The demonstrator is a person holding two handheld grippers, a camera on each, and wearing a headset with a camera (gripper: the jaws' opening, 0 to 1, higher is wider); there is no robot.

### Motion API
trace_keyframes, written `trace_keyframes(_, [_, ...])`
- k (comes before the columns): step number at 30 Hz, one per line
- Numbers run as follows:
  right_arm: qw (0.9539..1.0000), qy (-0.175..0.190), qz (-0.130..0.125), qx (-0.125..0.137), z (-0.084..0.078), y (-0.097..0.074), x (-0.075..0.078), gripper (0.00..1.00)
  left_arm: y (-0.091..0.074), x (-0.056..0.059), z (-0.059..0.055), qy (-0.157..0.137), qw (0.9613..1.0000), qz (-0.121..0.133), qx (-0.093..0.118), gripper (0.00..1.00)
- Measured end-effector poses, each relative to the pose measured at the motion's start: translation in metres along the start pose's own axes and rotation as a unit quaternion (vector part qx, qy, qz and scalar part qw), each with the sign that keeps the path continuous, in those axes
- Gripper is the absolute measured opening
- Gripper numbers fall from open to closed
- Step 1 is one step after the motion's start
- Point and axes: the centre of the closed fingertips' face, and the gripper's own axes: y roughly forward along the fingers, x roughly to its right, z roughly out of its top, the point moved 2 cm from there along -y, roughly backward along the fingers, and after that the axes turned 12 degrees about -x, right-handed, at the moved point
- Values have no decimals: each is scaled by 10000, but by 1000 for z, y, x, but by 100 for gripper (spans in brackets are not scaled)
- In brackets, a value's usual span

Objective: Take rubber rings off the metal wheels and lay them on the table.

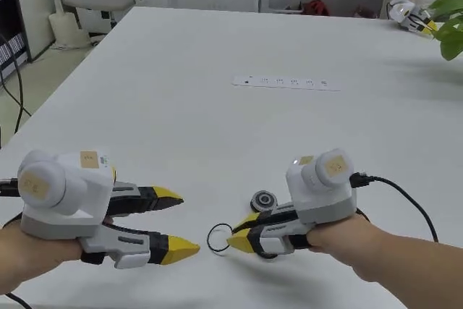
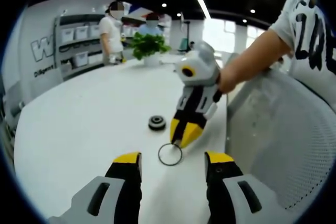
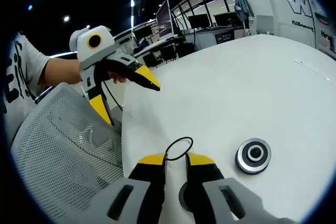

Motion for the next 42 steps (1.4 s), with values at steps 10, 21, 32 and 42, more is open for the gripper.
trace_keyframes(10, [9999, 1, -74, 117, 3, -15, 1, 13, 0, 1, 1, 27, 10000, 6, -34, 49])
trace_keyframes(21, [9995, -41, -191, 256, 5, -37, 6, 13, 3, 3, 8, 142, 9998, -73, -141, 51])
trace_keyframes(32, [9988, -59, -364, 330, -1, -59, 16, 18, 15, 1, 31, 291, 9994, -152, -76, 53])
trace_keyframes(42, [9982, -166, -483, 309, -10, -76, 22, 22, 30, 1, 45, 490, 9983, -297, -88, 51])
